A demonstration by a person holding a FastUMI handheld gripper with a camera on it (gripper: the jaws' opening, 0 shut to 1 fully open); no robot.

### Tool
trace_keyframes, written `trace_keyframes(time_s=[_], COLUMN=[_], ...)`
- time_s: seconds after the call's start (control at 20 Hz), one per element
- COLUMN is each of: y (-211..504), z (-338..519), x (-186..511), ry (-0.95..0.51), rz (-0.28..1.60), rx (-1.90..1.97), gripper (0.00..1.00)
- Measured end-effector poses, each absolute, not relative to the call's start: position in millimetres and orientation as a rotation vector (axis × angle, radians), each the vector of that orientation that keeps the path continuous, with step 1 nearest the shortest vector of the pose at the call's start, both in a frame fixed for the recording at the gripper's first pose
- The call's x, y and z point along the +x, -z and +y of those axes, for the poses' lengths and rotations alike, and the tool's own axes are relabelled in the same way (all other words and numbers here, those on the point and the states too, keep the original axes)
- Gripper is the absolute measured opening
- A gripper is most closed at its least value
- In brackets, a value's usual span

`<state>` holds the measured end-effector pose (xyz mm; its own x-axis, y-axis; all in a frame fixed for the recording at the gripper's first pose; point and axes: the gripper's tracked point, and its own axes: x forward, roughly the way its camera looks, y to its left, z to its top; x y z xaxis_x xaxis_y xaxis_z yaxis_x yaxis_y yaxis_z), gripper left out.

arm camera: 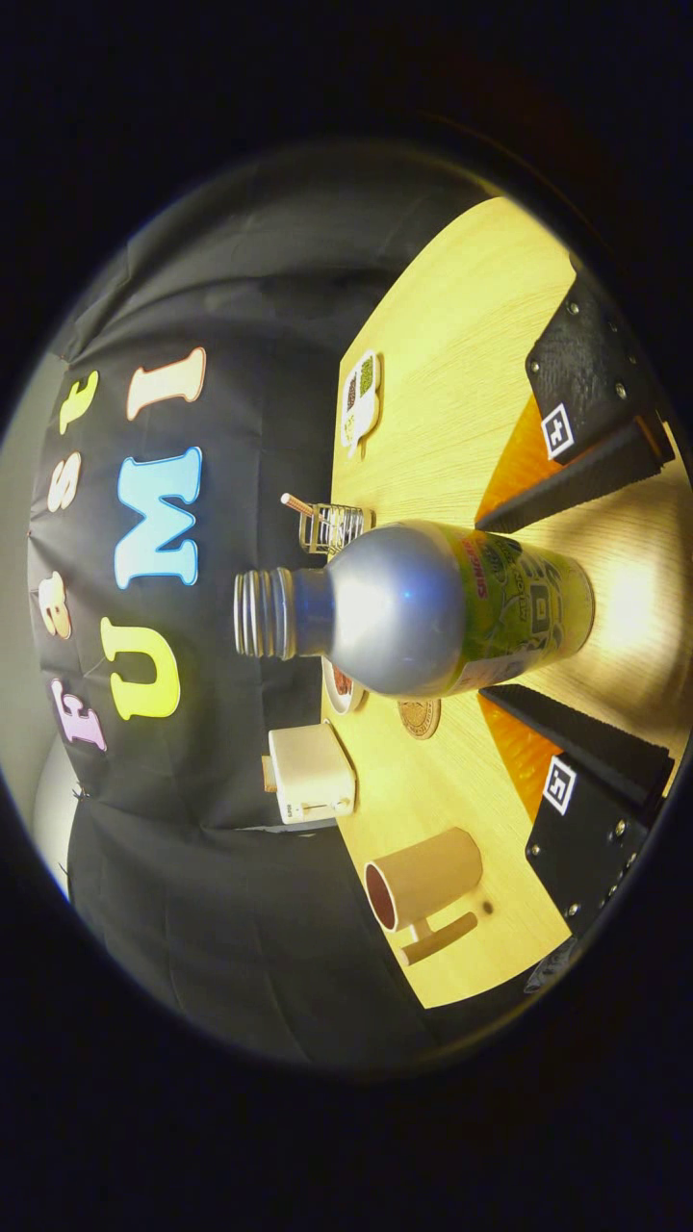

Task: Take the bottle from table, then pour the juice into the cup, finally place the bottle on the coaster

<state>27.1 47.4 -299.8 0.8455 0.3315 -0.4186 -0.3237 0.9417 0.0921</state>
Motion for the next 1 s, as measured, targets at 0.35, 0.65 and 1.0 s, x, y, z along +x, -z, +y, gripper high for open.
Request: trace_keyframes(time_s=[0.35,0.65,1.0], y=[296,268,251], z=[51,63,76], x=[28,38,45], ry=[-0.34,-0.357,-0.37], rz=[0.477,0.459,0.46], rx=[0.02,-0.043,-0.226], gripper=[0.77,0.77,0.77])
